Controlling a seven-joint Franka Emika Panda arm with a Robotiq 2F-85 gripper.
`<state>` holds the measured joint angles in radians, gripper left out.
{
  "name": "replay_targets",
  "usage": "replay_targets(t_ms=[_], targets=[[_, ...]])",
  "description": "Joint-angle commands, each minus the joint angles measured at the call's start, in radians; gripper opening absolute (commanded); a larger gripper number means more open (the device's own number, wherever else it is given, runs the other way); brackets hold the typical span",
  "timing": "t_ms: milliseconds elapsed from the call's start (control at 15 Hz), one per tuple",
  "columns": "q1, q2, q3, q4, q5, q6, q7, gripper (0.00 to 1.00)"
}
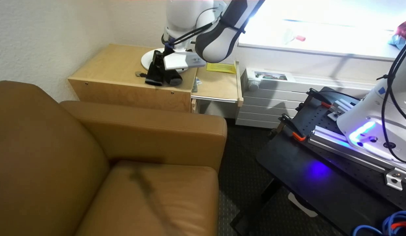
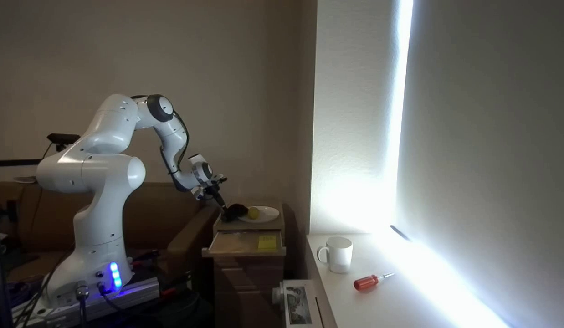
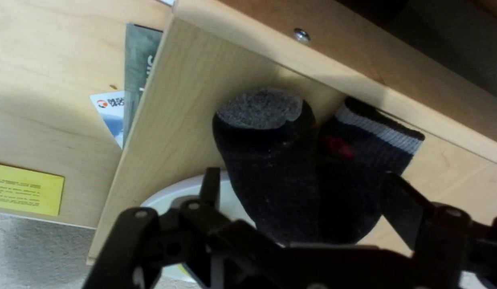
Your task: Pick the sock on the drawer tray, put it on the drawer top, close and open the drawer, then pick the sock and put it on the drawer tray
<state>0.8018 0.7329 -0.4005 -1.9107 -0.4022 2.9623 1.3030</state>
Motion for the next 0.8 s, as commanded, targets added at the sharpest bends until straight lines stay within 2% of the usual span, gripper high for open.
replay_targets(t_ms=[0, 400, 467, 533, 733], targets=[[0.01, 0.107, -0.018, 0.108, 0.083, -0.022, -0.01, 1.0], [0.041, 0.241, -0.088, 0.228, 0.171, -0.019, 0.008, 1.0], [0.036, 0.253, -0.086, 0.242, 0.183, -0.027, -0.005, 0.75], [0.039, 0.266, -0.092, 0.253, 0.192, -0.029, -0.006, 0.74], [0.036, 0.283, -0.089, 0.273, 0.219, -0.043, -0.011, 0.53]])
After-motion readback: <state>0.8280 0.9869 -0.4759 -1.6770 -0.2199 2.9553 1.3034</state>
